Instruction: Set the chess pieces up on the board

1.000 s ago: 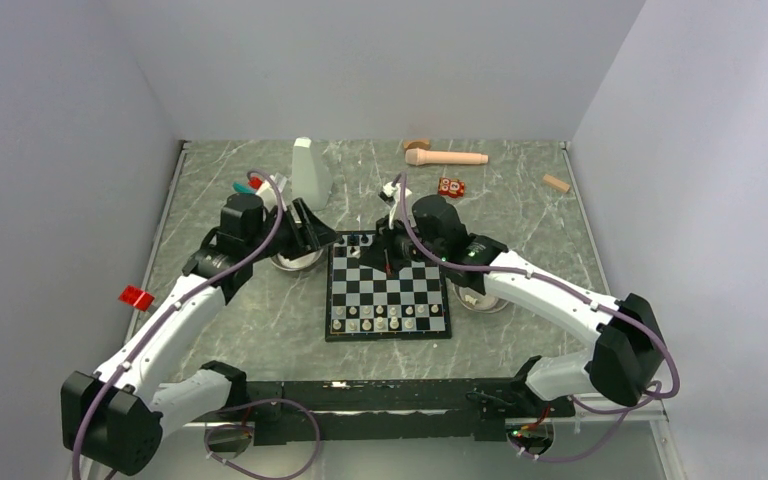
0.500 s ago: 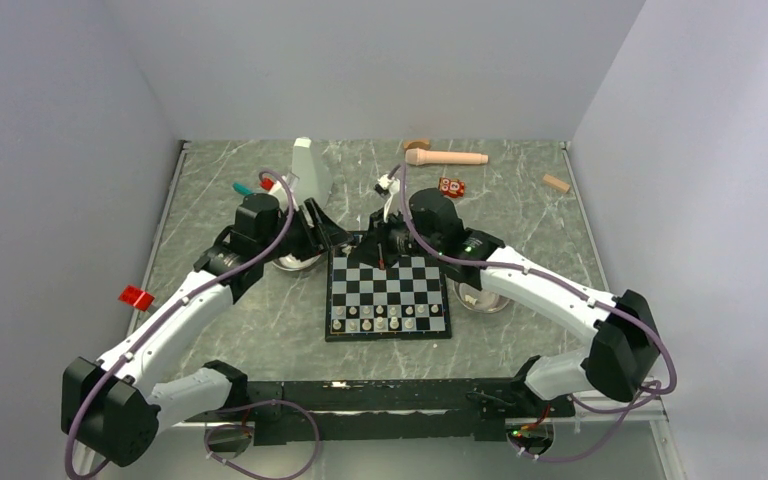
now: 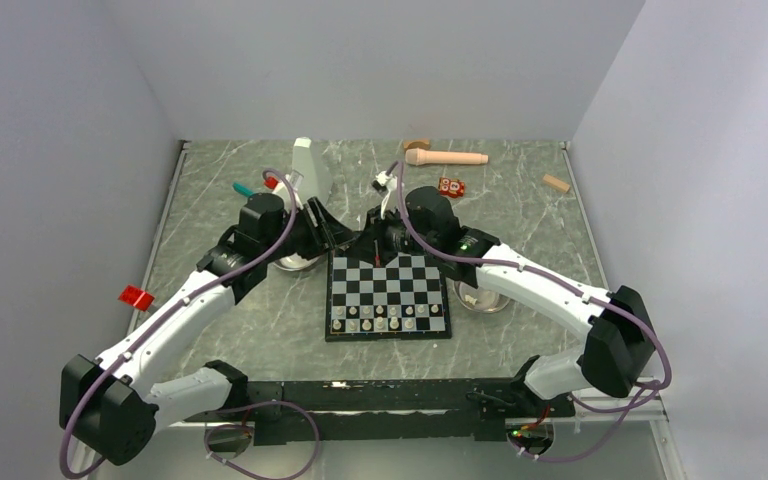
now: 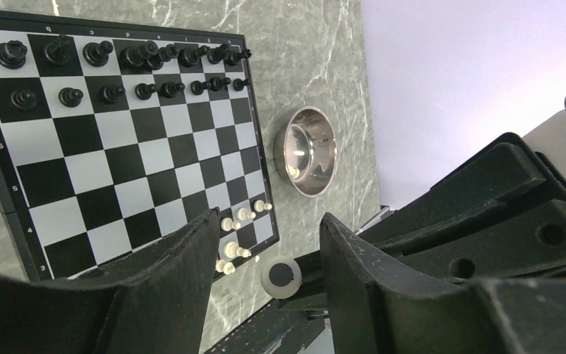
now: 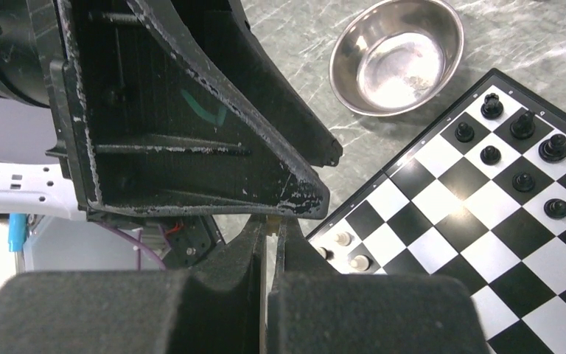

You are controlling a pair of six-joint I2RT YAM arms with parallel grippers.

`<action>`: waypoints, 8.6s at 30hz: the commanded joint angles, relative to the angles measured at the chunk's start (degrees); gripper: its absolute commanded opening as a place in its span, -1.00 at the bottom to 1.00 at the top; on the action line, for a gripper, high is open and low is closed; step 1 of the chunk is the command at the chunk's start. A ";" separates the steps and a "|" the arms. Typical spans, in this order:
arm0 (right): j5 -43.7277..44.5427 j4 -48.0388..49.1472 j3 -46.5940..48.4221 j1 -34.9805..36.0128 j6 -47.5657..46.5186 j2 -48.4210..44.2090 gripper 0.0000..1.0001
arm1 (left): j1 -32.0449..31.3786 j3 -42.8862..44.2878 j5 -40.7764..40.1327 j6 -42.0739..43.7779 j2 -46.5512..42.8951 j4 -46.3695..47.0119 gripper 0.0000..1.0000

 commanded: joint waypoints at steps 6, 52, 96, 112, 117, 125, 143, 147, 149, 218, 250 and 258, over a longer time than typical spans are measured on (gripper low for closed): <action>3.66 6.45 1.39 0.34 2.87 -0.63 -1.00 | -0.82 1.59 -0.73 -1.31 0.14 2.96 0.02; 32.05 30.94 -15.48 16.57 -26.24 -13.45 -0.28 | 4.96 -6.17 7.94 -36.65 -5.29 24.35 -1.00; 36.83 39.81 -10.13 18.61 -38.46 -7.96 -0.48 | 4.08 -7.03 11.01 -39.19 -4.81 29.85 -1.00; 40.25 42.21 -11.19 18.58 -36.39 -7.62 -0.98 | 3.75 -7.04 11.62 -39.72 -3.58 31.39 -0.99; 39.55 40.19 -10.69 18.56 -35.52 -7.68 -1.00 | 3.72 -7.15 11.64 -39.53 -3.48 31.72 -0.49; 41.64 32.45 -11.28 18.57 -29.12 -12.60 -1.00 | 5.97 -7.69 11.29 -36.51 -4.07 28.62 0.32; 27.39 -55.05 14.60 -6.77 7.30 -7.25 -1.00 | 20.76 9.06 0.66 16.22 -8.16 -12.13 0.55; 23.89 -58.72 12.39 -7.41 8.61 -3.95 -1.00 | 20.76 9.16 -6.06 23.80 -10.53 -15.27 0.61; 23.41 -59.24 10.32 -7.70 9.21 -2.46 -1.00 | 20.76 7.81 -8.24 26.47 -11.43 -15.88 0.64; 19.12 -43.35 -8.44 -35.98 3.74 -3.13 -0.15 | 20.84 -1.68 -6.70 24.97 -13.74 -12.93 0.64; 16.57 -34.47 -12.81 -36.41 1.18 9.66 -0.54 | 20.84 -3.41 -6.59 24.41 -13.21 -12.68 0.58; 18.31 -30.69 -10.09 -36.41 1.87 8.77 -0.51 | 20.84 -3.86 -6.48 24.21 -13.41 -12.54 0.58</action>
